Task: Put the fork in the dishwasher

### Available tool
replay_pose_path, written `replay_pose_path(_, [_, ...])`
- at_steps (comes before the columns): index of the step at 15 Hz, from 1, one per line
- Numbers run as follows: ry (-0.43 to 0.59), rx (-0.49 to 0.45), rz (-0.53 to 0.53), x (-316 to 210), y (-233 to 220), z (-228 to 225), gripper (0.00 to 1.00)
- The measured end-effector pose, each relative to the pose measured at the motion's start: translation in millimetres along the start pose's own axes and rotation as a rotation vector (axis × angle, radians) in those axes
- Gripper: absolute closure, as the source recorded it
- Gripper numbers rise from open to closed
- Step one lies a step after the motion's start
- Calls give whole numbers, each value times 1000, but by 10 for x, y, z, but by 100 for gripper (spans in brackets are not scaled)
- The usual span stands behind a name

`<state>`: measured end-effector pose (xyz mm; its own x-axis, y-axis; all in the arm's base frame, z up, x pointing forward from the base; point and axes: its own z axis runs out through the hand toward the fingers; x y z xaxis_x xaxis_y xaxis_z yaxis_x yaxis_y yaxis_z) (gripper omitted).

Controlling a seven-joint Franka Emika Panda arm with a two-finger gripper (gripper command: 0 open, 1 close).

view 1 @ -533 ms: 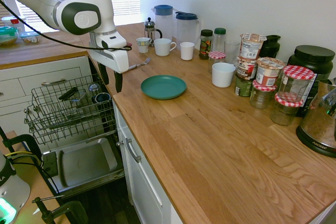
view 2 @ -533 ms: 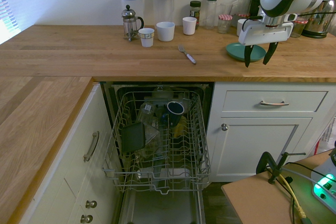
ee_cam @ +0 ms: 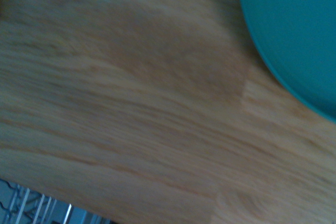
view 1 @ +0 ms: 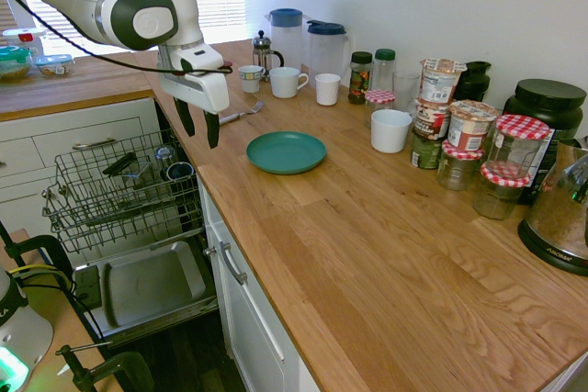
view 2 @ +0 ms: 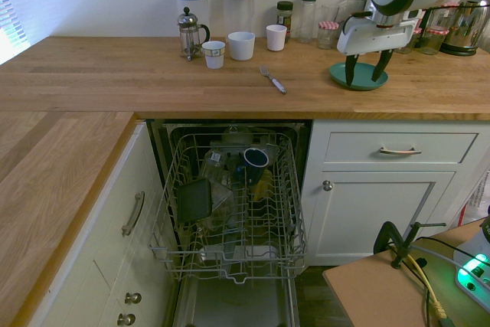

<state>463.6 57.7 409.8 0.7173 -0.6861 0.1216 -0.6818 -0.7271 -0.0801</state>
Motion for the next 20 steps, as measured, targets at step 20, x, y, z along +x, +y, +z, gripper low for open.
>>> replay_pose_path(20, [49, 93, -110, 234, -2248, 754, 0])
